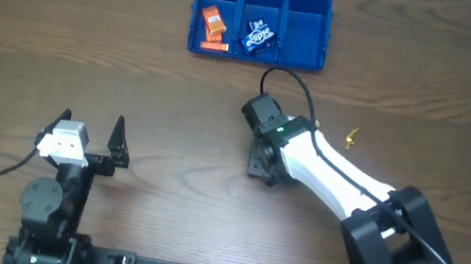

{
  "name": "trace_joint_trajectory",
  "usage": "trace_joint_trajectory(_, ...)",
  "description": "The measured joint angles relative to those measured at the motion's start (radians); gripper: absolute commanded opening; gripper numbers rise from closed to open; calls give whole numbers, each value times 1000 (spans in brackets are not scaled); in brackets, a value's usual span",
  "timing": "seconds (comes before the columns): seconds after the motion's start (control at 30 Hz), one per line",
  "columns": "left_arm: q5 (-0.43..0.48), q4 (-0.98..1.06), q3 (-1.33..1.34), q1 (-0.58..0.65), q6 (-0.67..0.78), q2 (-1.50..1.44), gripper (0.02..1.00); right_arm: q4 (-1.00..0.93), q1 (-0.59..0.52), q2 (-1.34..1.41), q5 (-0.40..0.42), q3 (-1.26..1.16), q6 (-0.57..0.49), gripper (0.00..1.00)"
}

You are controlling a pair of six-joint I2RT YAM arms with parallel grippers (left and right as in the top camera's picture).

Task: Sort Candies Into Trays

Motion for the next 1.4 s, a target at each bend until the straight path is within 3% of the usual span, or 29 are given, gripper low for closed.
trace_joint_trajectory(0.1, 0, 0, 0, 0, 0, 0, 998, 4, 0, 15, -2, 0, 0, 472)
trace_joint_trajectory(0.33, 0, 0, 0, 0, 0, 0, 998, 14, 0, 37, -15, 1, 6, 253)
trace_joint_trajectory(0.67, 0, 0, 0, 0, 0, 0, 998, 33, 0, 30, -11, 0, 12, 165)
trace_joint_trajectory(0.83, 0, 0, 0, 0, 0, 0, 998, -32, -16, -134, 42, 37, -10, 145)
trace_joint_trajectory(1.03, 0, 0, 0, 0, 0, 0, 998, -76, -160, -137, 118, 389, -113, 145)
trace_joint_trajectory(1.27, 0, 0, 0, 0, 0, -1, 998, -182, -293, 225, 153, 961, -271, 154)
trace_joint_trajectory(1.4, 0, 0, 0, 1, 0, -1, 998, -173, -310, 396, 152, 1085, -312, 185)
